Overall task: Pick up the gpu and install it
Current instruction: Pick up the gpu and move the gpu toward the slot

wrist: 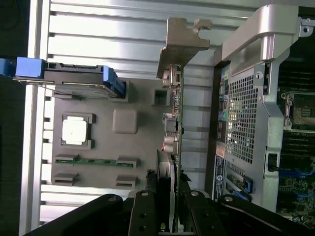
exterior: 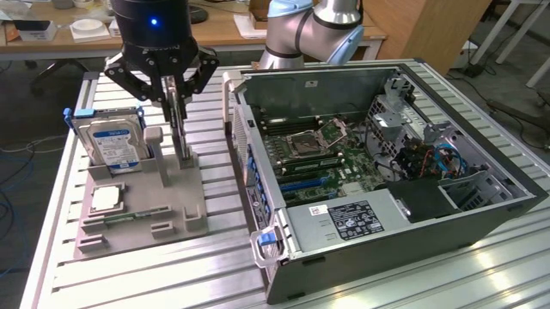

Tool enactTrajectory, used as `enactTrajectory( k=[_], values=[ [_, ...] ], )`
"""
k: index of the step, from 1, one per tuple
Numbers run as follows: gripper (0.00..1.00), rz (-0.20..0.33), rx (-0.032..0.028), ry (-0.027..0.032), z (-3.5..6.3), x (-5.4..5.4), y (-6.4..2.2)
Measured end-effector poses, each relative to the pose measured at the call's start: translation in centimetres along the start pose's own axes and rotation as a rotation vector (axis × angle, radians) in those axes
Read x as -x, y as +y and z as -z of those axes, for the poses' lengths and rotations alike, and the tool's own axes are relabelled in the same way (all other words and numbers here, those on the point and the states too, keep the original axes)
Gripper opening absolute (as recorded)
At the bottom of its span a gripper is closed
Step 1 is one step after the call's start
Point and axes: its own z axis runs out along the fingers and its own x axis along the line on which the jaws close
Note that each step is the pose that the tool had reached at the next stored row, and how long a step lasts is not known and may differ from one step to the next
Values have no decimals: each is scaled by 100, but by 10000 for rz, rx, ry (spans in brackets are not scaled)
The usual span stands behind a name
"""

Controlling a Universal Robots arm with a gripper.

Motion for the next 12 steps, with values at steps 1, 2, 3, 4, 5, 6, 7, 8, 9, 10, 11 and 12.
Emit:
enactTrajectory(
  k=[1, 2, 3, 4, 5, 6, 7, 8, 9, 10, 11, 12],
  values=[
    [27, 0, 3, 0, 11, 0, 1],
    [27, 0, 6, -1, 23, 0, 1],
    [27, 0, 8, -2, 33, 1, 2],
    [27, 0, 10, 0, 43, 1, 2],
    [27, -1, 14, -1, 51, 1, 3],
    [27, 0, 19, -1, 60, 1, 3],
    [27, 0, 26, -1, 70, 2, 4],
    [27, -1, 29, -1, 80, 2, 4],
    [27, -1, 33, -1, 91, 2, 5],
    [27, -1, 36, -3, 101, 2, 5],
    [27, -1, 39, -3, 109, 3, 6],
    [27, -1, 42, -3, 117, 3, 6]
  ],
)
